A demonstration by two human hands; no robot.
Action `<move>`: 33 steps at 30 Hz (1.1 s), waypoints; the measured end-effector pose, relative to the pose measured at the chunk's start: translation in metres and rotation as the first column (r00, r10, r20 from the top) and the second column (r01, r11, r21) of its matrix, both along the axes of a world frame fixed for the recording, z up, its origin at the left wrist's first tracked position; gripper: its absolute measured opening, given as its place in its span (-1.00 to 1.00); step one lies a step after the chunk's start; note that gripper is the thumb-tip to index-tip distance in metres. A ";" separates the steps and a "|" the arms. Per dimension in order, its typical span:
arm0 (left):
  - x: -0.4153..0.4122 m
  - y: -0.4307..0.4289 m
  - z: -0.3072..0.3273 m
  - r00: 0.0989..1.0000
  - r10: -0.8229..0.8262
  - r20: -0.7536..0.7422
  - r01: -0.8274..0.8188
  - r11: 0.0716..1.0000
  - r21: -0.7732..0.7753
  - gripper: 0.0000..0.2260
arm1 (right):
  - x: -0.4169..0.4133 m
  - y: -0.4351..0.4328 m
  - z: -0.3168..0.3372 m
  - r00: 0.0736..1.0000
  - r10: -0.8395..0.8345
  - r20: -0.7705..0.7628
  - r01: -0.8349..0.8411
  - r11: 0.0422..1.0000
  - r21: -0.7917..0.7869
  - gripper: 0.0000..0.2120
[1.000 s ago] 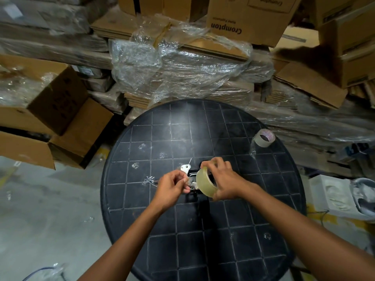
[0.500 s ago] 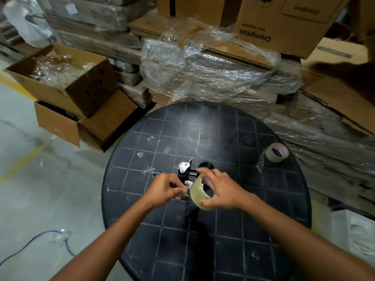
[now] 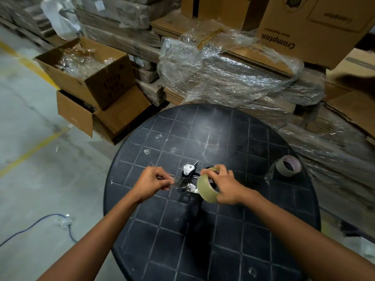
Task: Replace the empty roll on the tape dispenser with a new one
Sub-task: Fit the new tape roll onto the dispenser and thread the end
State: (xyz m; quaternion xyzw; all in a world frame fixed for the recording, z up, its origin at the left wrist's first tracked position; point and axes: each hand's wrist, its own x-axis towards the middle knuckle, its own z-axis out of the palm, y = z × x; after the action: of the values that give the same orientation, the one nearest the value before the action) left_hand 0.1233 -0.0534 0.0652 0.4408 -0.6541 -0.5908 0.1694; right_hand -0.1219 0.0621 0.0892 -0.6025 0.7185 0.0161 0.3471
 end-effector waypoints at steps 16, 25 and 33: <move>-0.007 -0.036 -0.024 0.974 -0.150 0.167 0.179 0.967 -0.179 -0.94 | 0.014 -0.023 -0.021 0.953 -0.274 -0.132 0.258 0.958 -0.127 0.01; -0.007 -0.028 -0.101 0.989 0.014 0.149 -0.006 0.999 -0.052 -0.80 | 0.020 -0.056 -0.047 0.912 -0.171 -0.373 0.115 0.979 -0.168 0.00; -0.001 -0.030 -0.131 0.983 -0.089 0.159 0.114 0.982 -0.152 -0.96 | 0.007 -0.051 -0.065 0.939 -0.084 -0.334 0.070 0.996 -0.052 -0.05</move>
State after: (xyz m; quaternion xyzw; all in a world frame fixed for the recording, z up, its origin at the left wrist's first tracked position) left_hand 0.1222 -0.0837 -0.0661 0.4351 -0.7323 -0.5090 0.1239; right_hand -0.1153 0.0112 0.0239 -0.5691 0.7903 0.0907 0.2082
